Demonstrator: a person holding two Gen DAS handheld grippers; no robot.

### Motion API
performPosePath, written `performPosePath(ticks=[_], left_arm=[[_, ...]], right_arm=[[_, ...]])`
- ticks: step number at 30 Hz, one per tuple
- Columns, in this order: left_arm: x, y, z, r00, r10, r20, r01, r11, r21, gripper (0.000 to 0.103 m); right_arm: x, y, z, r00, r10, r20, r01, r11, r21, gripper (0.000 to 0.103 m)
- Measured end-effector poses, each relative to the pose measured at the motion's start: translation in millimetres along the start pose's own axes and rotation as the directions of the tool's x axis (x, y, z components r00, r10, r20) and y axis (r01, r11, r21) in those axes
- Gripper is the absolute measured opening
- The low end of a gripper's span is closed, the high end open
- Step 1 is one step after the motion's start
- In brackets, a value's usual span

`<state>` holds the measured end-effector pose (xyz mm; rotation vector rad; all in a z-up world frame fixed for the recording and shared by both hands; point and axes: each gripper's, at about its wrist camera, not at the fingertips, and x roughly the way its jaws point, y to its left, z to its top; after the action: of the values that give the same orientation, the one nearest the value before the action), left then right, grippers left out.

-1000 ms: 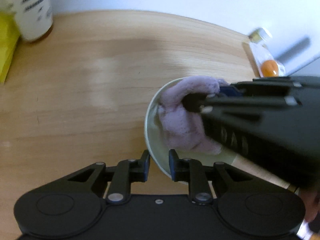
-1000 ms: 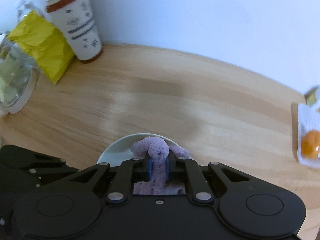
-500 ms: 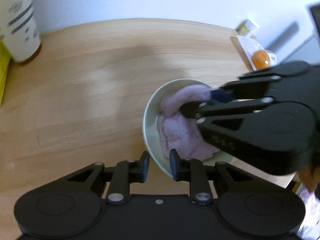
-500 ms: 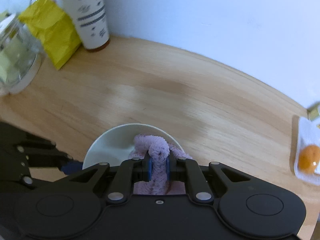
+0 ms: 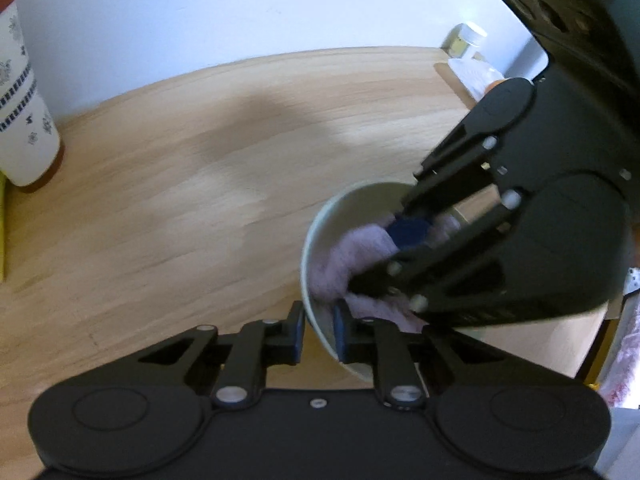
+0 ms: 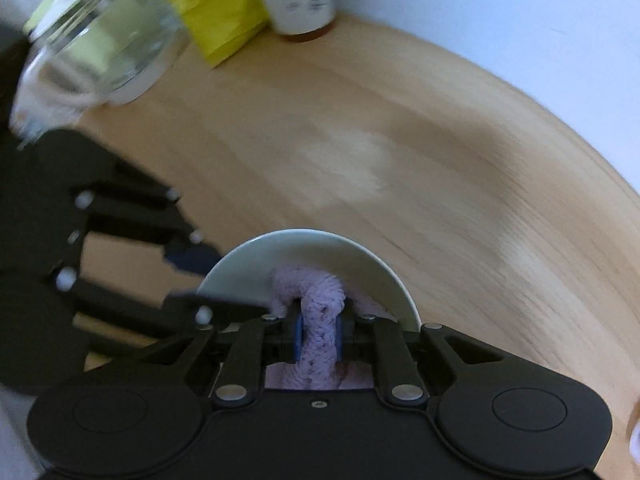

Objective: Clean bowl
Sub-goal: 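Keep wiping the bowl interior with the towel in the right tool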

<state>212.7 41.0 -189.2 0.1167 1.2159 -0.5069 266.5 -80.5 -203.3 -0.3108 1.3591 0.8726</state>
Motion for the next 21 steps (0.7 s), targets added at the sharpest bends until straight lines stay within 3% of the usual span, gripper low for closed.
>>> performPosePath(ticks=[6, 11, 16, 21], left_arm=[[0.4, 8.2, 0.4, 1.000, -0.023, 0.004, 0.023, 0.997, -0.070, 0.006], [2.3, 8.6, -0.1, 1.000, -0.027, 0.010, 0.028, 0.995, -0.098, 0.005], [2.5, 10.2, 0.9, 1.000, -0.021, 0.018, 0.023, 0.989, -0.144, 0.006], [5.5, 8.5, 2.9, 1.000, -0.009, 0.022, 0.013, 0.980, -0.200, 0.007]], right_arm=[[-1.2, 7.6, -1.5, 0.998, 0.036, -0.041, -0.041, 0.990, -0.133, 0.017], [-3.0, 28.7, -11.3, 0.995, 0.039, -0.091, -0.063, 0.960, -0.272, 0.017], [-0.4, 39.3, -12.7, 0.995, 0.043, -0.085, -0.065, 0.960, -0.272, 0.017], [0.2, 33.8, -16.5, 0.994, 0.079, -0.070, -0.091, 0.978, -0.189, 0.017]])
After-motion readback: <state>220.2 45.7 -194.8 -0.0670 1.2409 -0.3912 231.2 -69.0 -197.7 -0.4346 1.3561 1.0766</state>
